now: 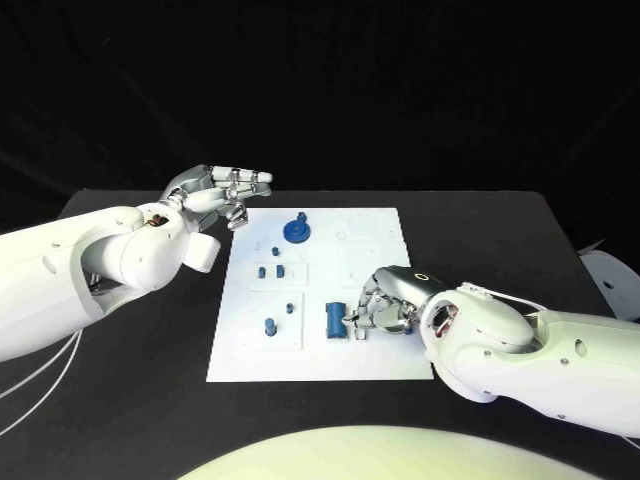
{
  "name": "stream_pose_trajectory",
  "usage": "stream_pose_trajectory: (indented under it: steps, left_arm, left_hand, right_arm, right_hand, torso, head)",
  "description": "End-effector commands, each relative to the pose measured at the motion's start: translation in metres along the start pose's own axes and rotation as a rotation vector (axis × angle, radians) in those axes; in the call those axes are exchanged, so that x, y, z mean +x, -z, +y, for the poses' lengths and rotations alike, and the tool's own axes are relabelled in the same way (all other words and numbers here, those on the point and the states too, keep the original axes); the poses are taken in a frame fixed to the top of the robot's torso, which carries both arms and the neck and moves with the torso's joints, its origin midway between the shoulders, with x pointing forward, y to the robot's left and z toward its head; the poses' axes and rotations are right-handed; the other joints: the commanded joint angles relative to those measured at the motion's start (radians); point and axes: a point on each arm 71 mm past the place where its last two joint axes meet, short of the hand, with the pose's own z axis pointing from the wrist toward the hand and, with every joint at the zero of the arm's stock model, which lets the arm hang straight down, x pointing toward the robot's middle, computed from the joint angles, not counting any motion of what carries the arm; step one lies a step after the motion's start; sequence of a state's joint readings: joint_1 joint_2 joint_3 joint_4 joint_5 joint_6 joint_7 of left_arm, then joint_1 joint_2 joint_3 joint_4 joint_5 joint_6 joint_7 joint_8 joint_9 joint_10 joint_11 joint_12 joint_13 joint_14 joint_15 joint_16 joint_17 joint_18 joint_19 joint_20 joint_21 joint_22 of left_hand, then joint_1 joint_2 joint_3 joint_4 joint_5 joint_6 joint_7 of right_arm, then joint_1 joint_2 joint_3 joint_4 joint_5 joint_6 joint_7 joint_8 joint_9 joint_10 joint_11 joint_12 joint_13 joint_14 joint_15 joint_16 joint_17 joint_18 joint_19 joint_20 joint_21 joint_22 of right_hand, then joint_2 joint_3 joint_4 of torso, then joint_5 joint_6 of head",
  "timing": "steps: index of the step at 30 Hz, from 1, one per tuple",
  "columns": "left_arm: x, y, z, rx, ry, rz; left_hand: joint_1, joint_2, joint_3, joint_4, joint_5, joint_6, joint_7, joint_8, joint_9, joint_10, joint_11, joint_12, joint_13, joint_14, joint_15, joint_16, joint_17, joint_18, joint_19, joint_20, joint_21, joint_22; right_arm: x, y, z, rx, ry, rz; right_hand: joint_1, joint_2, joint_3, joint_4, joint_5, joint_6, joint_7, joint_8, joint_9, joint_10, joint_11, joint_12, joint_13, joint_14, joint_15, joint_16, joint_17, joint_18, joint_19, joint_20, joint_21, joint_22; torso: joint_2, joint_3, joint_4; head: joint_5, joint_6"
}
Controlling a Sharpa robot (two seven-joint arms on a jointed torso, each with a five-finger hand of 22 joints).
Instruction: Assemble the parts on the task board
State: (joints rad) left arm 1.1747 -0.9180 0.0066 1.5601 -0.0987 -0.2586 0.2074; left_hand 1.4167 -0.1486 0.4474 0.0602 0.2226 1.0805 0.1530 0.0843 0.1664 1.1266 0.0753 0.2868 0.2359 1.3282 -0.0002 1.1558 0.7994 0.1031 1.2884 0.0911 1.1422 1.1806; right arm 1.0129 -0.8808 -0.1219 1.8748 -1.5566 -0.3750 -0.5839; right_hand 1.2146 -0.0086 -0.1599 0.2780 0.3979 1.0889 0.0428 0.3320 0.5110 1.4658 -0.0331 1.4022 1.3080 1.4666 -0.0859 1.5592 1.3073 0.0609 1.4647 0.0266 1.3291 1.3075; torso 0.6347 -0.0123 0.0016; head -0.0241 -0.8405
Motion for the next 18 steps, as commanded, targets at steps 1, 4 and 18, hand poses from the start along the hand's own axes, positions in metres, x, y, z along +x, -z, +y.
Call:
stream_pose_trajectory:
  steps: [1,4,18]
  left_arm:
    - [0.002,-0.001,-0.001,0.005,0.008,0.016]
    - [0.002,-0.001,-0.001,0.004,0.007,0.015]
    - [0.004,-0.001,-0.001,0.01,0.01,0.021]
  left_hand:
    - [-0.006,-0.002,0.0,0.002,0.003,0.002,-0.006,0.005,-0.001,-0.005,0.001,0.003,0.002,-0.004,0.001,0.002,-0.001,0.011,-0.001,0.002,-0.007,-0.001]
    - [-0.006,-0.002,0.0,0.002,0.003,0.002,-0.006,0.005,-0.001,-0.005,0.001,0.003,0.002,-0.004,0.001,0.002,-0.001,0.011,-0.001,0.002,-0.007,-0.001]
    - [-0.02,-0.006,-0.009,0.011,-0.002,0.001,-0.007,0.007,-0.001,-0.009,0.002,0.004,0.002,-0.007,0.003,0.0,-0.006,0.011,-0.003,0.003,-0.011,-0.004]
  right_arm:
    - [-0.014,0.004,-0.004,-0.017,-0.081,-0.104]
    - [-0.025,0.008,-0.016,0.02,-0.092,-0.106]
    - [-0.034,0.031,-0.069,0.124,0.031,-0.107]
  right_hand:
    - [0.024,-0.003,-0.004,0.003,0.035,-0.027,0.011,-0.026,-0.012,0.006,0.013,-0.011,0.097,0.097,0.005,-0.002,0.231,-0.015,0.034,0.0,-0.011,0.202]
    - [0.037,-0.006,-0.01,0.005,0.034,-0.046,0.023,-0.052,-0.026,-0.001,0.024,-0.022,0.089,0.095,0.013,-0.005,0.225,-0.014,0.032,0.006,-0.019,0.2]
    - [0.094,-0.012,-0.019,-0.001,0.021,-0.004,0.019,-0.068,-0.037,0.027,0.022,0.025,0.134,0.097,0.015,-0.002,0.231,-0.017,0.037,0.014,-0.001,0.205]
  torso:
    - [-0.001,-0.0012,0.0006]
    - [0.0,-0.0005,-0.0011]
    - [-0.001,-0.0004,-0.0033]
  head:
    - [-0.01,0.002]
    - [-0.013,0.005]
    - [-0.034,0.011]
